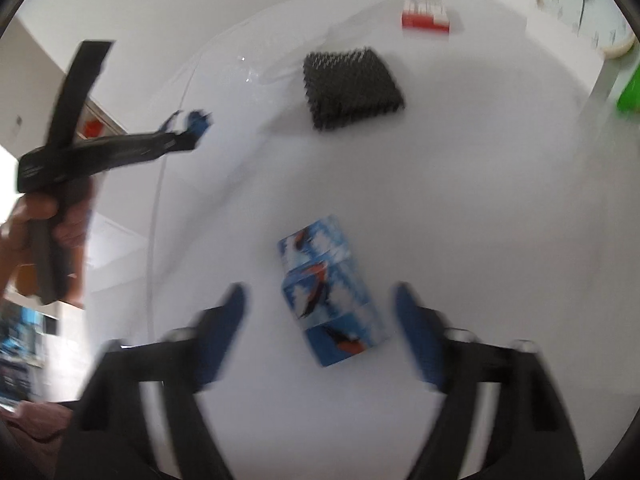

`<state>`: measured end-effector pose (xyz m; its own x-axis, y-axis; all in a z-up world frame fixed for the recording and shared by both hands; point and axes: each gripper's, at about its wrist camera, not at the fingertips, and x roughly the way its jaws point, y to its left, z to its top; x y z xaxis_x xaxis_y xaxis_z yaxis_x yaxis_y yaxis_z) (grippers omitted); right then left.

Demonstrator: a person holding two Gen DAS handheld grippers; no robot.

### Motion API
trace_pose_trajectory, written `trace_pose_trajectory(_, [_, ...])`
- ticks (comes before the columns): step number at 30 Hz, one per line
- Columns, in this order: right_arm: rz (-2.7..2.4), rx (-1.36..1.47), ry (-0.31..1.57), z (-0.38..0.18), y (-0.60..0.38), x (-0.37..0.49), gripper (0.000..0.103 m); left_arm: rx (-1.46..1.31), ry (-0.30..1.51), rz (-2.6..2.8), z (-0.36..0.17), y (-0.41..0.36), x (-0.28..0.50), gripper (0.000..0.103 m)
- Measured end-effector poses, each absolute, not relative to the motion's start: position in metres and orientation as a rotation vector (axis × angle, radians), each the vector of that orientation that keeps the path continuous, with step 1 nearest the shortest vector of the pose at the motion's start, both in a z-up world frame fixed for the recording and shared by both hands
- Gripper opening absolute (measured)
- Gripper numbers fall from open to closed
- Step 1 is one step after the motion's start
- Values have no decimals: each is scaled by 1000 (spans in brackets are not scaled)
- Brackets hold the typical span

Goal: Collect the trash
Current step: 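Carry the box and blue paper over the wastebasket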

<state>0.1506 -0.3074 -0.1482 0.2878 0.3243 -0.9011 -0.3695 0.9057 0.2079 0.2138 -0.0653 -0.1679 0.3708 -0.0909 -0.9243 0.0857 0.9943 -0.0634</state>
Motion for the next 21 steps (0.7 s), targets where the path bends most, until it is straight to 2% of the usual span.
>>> trace_pose_trajectory(10, [539,-282,1245,-191,-276,166,90,-72,1178,-62,-144,-19,135,33])
trace_pose_trajectory(11, [537,-308,1249,-194,-273,167,86,-80,1176,-51,-142,-13,127,33])
trace_pose_trajectory(12, [540,-333,1250,-196,-270,165,73,-89,1176,-37,-139,-5,117,33])
trace_pose_trajectory(13, [538,-358,1263,-199,-267,166,66,-96,1176,-26,-138,2,109,33])
trace_pose_trajectory(14, [533,-359,1277,-200,-267,167,51,-104,1176,-11,-136,10,100,33])
trace_pose_trajectory(21, [482,-267,1290,-182,-258,157,51,-179,1171,112,-129,84,36,33])
